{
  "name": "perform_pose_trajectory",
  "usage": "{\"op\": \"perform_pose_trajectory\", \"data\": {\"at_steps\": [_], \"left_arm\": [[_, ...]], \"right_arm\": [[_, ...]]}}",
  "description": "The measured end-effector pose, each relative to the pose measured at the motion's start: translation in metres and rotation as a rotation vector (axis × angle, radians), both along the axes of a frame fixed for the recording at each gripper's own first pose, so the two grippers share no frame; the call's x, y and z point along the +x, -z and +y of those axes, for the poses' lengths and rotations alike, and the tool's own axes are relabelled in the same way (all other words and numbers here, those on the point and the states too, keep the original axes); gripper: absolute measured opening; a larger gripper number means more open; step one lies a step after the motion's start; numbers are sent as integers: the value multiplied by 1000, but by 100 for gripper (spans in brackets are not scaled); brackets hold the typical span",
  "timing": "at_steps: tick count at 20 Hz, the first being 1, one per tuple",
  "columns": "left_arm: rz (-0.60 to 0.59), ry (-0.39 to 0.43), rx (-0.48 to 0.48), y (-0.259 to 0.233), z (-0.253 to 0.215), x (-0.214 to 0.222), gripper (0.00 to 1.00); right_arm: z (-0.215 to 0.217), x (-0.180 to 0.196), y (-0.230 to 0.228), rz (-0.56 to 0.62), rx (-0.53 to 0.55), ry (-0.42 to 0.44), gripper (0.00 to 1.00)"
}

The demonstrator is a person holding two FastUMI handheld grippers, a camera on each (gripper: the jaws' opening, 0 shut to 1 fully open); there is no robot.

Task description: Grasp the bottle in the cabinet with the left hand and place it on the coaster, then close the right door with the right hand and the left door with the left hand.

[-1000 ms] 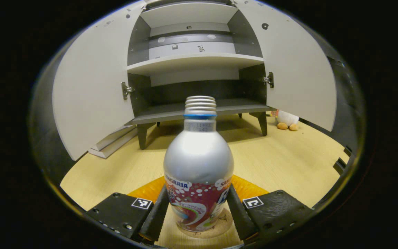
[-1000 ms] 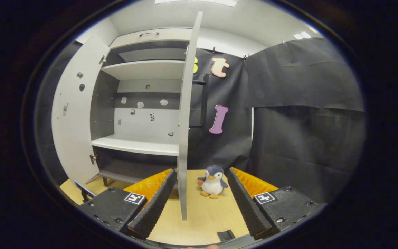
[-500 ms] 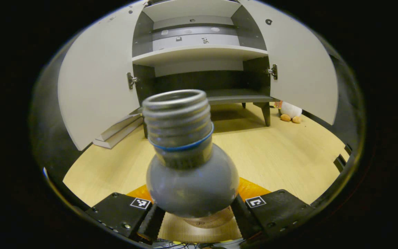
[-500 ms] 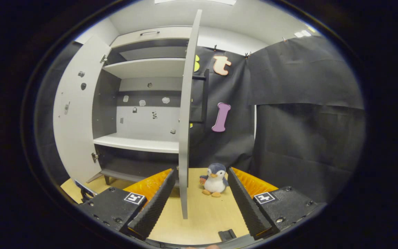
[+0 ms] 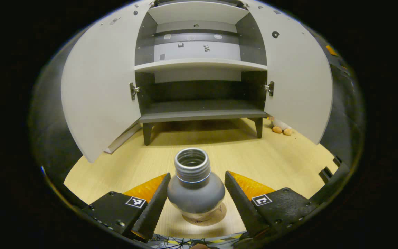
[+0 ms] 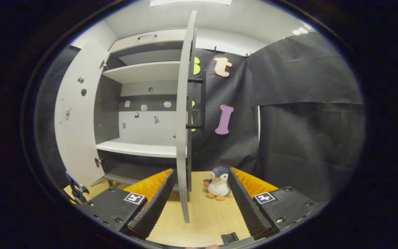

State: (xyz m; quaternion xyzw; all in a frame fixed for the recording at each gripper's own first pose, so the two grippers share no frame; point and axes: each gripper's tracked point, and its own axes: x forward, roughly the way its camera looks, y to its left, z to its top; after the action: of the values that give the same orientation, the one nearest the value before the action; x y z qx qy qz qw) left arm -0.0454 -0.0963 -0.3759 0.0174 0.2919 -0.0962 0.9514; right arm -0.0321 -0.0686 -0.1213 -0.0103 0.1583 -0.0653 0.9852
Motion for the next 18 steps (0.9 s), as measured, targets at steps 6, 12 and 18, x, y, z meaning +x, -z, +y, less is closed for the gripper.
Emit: {"op": "perform_pose_trajectory", "data": {"at_steps": [6, 12, 18], "left_arm": [[-51, 19, 5, -43, -1, 4, 95], [-81, 7, -24, -83, 13, 3, 95], [-86, -27, -43, -112, 32, 3, 97]], "right_arm": [[-24, 24, -40, -79, 43, 15, 99], [-44, 63, -68, -153, 40, 6, 99], [-56, 72, -87, -171, -13, -71, 100]]}}
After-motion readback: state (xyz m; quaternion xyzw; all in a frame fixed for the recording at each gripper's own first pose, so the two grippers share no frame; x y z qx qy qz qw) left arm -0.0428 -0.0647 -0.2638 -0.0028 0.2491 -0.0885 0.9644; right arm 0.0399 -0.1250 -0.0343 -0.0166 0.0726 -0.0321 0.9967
